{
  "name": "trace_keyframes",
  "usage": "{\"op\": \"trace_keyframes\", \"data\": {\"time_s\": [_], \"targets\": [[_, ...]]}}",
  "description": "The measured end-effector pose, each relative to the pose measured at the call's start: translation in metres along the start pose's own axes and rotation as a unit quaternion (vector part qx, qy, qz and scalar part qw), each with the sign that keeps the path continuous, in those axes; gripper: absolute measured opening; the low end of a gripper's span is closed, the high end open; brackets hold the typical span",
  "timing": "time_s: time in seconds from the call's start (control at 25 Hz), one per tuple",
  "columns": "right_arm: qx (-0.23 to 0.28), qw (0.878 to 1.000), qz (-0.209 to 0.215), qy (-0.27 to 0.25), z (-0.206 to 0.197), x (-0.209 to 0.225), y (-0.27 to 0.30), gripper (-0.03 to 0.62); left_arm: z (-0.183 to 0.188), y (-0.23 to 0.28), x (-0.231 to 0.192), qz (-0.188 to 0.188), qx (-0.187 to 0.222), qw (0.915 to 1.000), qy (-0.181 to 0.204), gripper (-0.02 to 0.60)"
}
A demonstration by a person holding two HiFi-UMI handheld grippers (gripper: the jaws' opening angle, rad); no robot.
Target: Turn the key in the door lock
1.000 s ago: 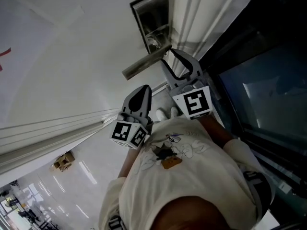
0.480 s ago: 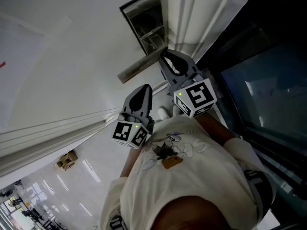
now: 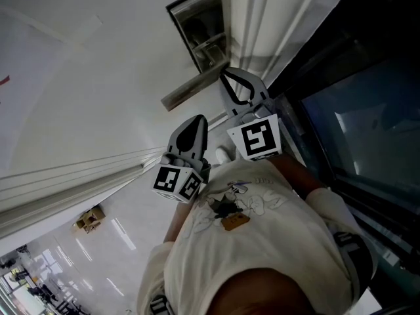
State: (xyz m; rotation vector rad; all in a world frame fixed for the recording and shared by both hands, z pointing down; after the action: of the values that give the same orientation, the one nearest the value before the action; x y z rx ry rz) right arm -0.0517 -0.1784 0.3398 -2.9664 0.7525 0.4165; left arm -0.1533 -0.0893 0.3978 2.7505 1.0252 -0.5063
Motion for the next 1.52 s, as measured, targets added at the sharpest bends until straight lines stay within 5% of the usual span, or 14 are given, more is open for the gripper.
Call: {"op": "trace_keyframes", "data": {"time_s": [0.32,0.64,0.84,1.12,1.2,1.36,1.52], "targets": [[0.002,0.990,-0.015,-0.141,0.002,-0.004,-0.001,0.025,0.000,0.002,0.002,-0.006,-0.001,1.0000,0.003,0.005],[0.016,0.959,-0.023,-0.282,0.001,-0.010,-0.002,0.023,0.001,0.001,0.004,-0.007,-0.001,1.0000,0.005,0.005],[0.028,0.924,-0.026,-0.380,-0.001,-0.013,-0.002,0.023,0.001,0.001,0.006,-0.009,-0.001,0.9999,0.009,0.005],[0.044,0.855,-0.041,-0.516,-0.006,-0.018,-0.002,0.021,0.000,0.002,0.011,-0.010,0.001,0.9999,0.012,0.005],[0.046,0.856,-0.042,-0.512,-0.005,-0.018,-0.003,0.021,0.000,0.001,0.012,-0.009,0.001,0.9999,0.012,0.005],[0.054,0.884,-0.028,-0.463,-0.001,-0.017,-0.007,0.095,-0.001,0.000,0.014,-0.004,0.002,1.0000,0.008,0.005],[0.044,0.946,0.010,-0.321,0.002,-0.010,-0.018,0.097,-0.003,-0.001,0.015,-0.002,0.000,1.0000,0.003,0.005]]}}
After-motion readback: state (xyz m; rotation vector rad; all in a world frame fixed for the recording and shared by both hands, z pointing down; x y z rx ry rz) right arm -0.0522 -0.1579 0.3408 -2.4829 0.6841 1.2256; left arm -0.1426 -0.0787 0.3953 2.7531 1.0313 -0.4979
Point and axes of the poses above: the fingertips, and each gripper's own axes: y forward along the fingers, x to its right, z out of its top, the point moved 5 cm from there along -y, backward along the fingers, and after that the axes turned 11 degrees about -z, right-handed, at the moved point
